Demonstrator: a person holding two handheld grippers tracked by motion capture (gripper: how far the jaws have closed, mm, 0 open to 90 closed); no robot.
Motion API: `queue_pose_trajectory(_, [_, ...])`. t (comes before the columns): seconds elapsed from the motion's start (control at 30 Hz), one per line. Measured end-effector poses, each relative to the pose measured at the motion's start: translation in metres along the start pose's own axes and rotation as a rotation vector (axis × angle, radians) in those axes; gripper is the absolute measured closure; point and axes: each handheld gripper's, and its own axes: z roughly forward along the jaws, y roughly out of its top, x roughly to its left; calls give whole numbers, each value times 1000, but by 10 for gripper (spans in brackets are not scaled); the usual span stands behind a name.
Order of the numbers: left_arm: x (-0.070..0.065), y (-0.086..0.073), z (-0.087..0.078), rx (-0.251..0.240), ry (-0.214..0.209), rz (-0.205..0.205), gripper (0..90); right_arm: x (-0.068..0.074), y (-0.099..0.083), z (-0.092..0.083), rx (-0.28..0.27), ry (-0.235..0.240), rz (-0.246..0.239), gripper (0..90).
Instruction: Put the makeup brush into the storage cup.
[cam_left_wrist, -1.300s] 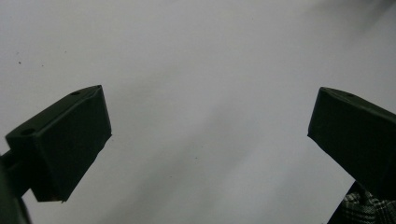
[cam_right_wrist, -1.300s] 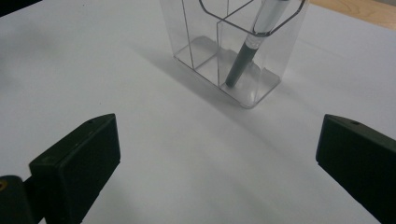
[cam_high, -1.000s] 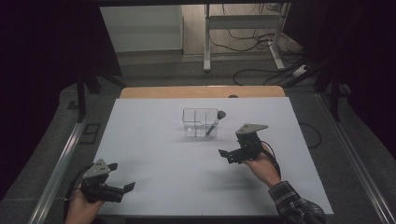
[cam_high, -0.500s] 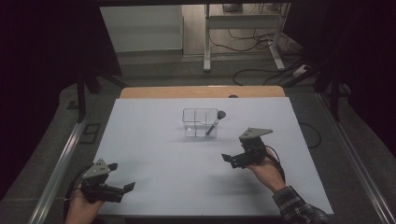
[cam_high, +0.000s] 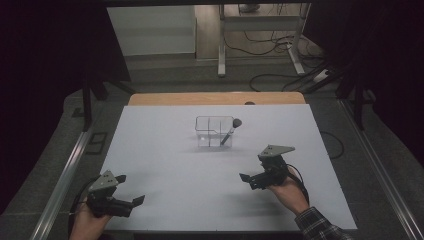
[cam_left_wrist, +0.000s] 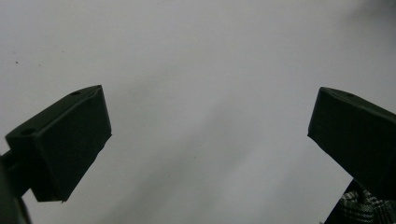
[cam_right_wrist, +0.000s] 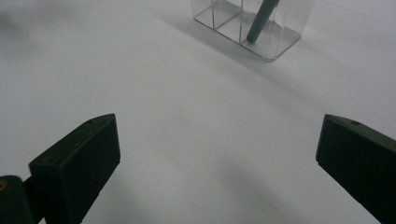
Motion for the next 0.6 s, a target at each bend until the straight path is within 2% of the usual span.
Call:
queue_pose_trajectory(0.33, [0,0,0,-1,-1,0,0,-1,-9,-9,-2,-2,23,0])
queue_pose_trajectory(0.6, [0,0,0,-2,-1,0,0,0,-10,-15,-8,-7,12,0])
